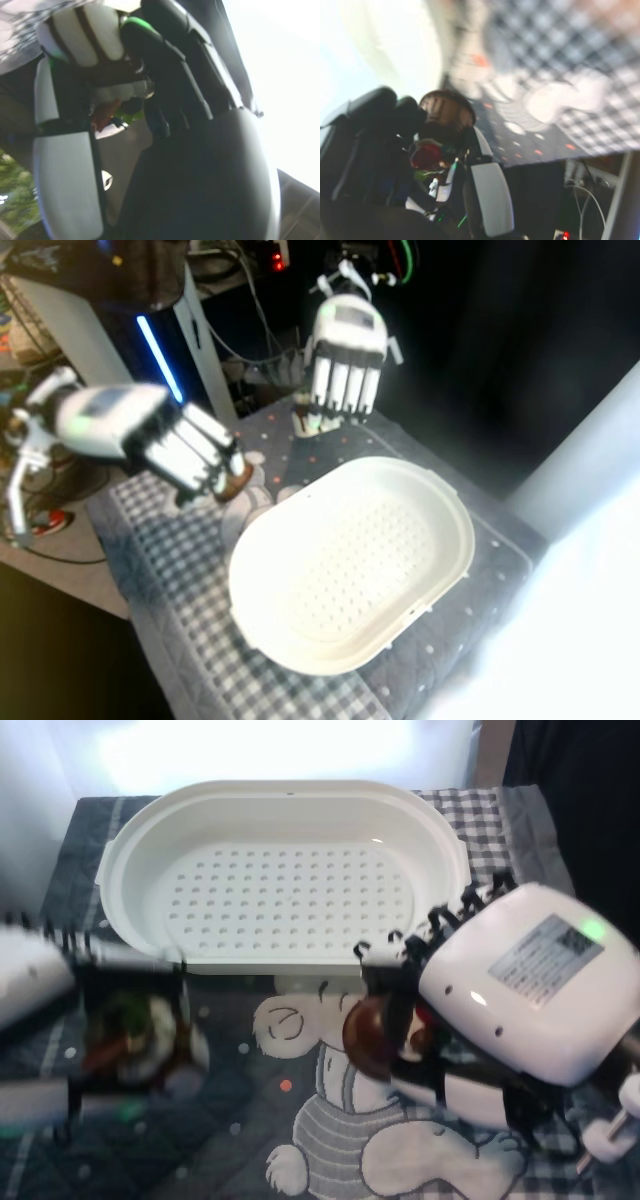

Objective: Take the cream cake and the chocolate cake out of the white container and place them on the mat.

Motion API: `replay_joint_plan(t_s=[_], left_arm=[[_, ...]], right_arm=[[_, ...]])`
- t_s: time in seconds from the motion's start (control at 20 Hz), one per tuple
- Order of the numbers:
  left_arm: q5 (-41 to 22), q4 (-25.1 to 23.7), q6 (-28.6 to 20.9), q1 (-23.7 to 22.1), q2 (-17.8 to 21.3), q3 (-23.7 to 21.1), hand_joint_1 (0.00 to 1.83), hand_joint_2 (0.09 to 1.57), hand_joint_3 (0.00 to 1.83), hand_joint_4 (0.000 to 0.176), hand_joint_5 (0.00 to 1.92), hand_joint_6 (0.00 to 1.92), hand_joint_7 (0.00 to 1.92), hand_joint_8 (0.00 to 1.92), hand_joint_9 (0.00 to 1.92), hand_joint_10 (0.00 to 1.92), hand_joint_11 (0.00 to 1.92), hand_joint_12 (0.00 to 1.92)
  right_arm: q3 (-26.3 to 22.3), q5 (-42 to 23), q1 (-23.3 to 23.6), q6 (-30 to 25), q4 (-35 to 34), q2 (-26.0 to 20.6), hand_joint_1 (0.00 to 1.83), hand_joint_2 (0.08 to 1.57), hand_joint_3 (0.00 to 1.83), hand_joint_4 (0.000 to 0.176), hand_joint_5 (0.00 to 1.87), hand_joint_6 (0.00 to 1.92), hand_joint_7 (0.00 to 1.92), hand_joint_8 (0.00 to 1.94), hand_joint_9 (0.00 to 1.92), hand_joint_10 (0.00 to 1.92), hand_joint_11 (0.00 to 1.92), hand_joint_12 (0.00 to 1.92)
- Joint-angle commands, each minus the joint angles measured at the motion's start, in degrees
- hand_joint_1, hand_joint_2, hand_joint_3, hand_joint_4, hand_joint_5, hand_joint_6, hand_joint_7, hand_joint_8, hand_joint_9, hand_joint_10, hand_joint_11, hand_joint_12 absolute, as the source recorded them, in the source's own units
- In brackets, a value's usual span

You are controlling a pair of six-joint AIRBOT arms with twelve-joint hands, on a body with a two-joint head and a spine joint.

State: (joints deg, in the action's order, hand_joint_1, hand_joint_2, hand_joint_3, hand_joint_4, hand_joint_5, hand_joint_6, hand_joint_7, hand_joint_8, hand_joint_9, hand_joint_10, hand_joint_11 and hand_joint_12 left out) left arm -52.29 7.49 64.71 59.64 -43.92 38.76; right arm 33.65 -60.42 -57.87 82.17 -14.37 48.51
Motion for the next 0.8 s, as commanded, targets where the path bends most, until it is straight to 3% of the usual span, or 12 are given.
replay_joint_plan(t_s=[0.0,0.15,0.2,0.25,0.3,0.35,0.4,0.45,0.5,0.55,0.6,0.75], left_arm=[[-8.24,-0.31,-1.25,0.36,-0.49,-0.32,1.33,1.25,0.0,0.0,0.59,1.4,0.73,1.32,0.76,1.53,0.59,1.45],[-7.3,0.8,-3.89,3.63,-2.53,-0.3,1.33,1.25,0.0,0.0,0.59,1.38,0.75,1.31,0.74,1.53,0.61,1.43],[-6.94,1.18,-3.97,3.95,-3.14,-0.15,1.17,1.27,0.0,0.0,0.6,1.44,0.78,1.37,0.76,1.15,0.65,1.42],[-6.4,1.85,-4.7,4.33,-4.22,0.43,1.3,1.24,0.0,0.0,0.62,1.36,0.77,1.29,0.79,1.41,0.68,1.42],[-6.03,2.33,-5.43,4.7,-5.18,1.03,1.32,1.22,0.0,0.0,0.64,1.3,0.79,1.25,0.84,1.45,0.72,1.45],[-5.62,2.79,-5.76,4.99,-5.86,1.47,1.2,1.23,0.0,0.0,0.67,1.31,0.84,1.3,0.8,1.14,0.69,1.44],[-5.3,3.41,-5.88,5.29,-6.41,1.84,1.15,1.25,0.0,0.0,0.64,1.37,0.81,1.36,0.68,1.03,0.53,1.46],[-5.16,4.05,-6.3,5.7,-6.87,2.27,0.92,1.17,0.0,0.0,0.59,0.81,0.67,0.88,0.56,0.96,0.38,1.47],[-5.42,4.3,-7.68,6.07,-7.16,2.86,0.82,1.07,0.0,0.009,0.56,0.44,0.56,0.56,0.42,0.87,0.2,1.45],[-6.31,4.44,-9.82,6.49,-7.28,3.45,0.68,0.96,0.0,0.1,0.48,0.08,0.41,0.2,0.23,0.68,0.01,1.34],[-6.66,4.67,-9.88,6.6,-7.21,3.45,0.68,0.96,0.0,0.1,0.48,0.08,0.41,0.2,0.23,0.68,0.01,1.34],[-8.83,5.63,-9.89,7.35,-6.4,3.1,0.61,0.86,0.0,0.137,0.3,0.0,0.25,0.01,0.11,0.5,0.0,1.31]], right_arm=[[-0.29,-7.59,-0.46,-1.84,2.04,0.49,1.37,1.08,0.0,0.0,0.94,0.99,1.17,0.73,0.92,1.23,0.88,1.5],[-1.38,-7.59,-4.96,-6.87,1.39,1.34,1.39,1.11,0.0,0.0,0.87,1.01,1.09,0.87,0.91,1.3,0.75,1.58],[-1.44,-7.59,-5.66,-7.49,1.07,1.59,1.39,1.11,0.0,0.0,0.86,1.01,1.05,0.92,0.93,1.3,0.78,1.58],[-1.4,-7.41,-6.68,-8.37,0.51,1.98,1.39,1.11,0.0,0.0,0.89,0.96,1.05,0.94,0.89,1.34,0.81,1.59],[-1.43,-6.91,-6.99,-8.43,0.36,2.14,1.38,1.12,0.0,0.0,0.87,0.97,1.03,0.97,0.85,1.4,0.82,1.6],[-1.34,-6.35,-7.03,-8.43,0.25,2.26,1.29,1.1,0.0,0.0,0.93,0.96,1.11,0.93,0.93,1.24,0.81,1.55],[-1.25,-5.73,-7.03,-8.43,0.21,2.3,1.17,1.14,0.0,0.0,0.9,1.09,0.98,0.91,0.83,1.2,0.64,1.57],[-1.17,-5.38,-7.03,-8.43,0.04,2.34,1.13,1.12,0.0,0.0,0.71,0.88,0.82,0.9,0.69,1.19,0.48,1.59],[-1.11,-5.15,-7.03,-8.43,-0.19,2.41,0.99,1.08,0.0,0.0,0.5,0.69,0.55,0.78,0.43,1.07,0.19,1.61],[-1.07,-5.12,-7.04,-8.43,-0.57,2.41,0.87,0.98,0.0,0.0,0.34,0.33,0.32,0.47,0.17,0.89,0.01,1.53],[-1.02,-5.12,-7.04,-8.43,-0.69,2.41,0.87,0.98,0.0,0.0,0.34,0.33,0.32,0.47,0.17,0.89,0.01,1.53],[-0.95,-5.28,-7.04,-8.43,-0.92,2.13,0.81,0.86,0.0,0.0,0.29,0.18,0.27,0.31,0.07,0.88,0.0,1.48]])
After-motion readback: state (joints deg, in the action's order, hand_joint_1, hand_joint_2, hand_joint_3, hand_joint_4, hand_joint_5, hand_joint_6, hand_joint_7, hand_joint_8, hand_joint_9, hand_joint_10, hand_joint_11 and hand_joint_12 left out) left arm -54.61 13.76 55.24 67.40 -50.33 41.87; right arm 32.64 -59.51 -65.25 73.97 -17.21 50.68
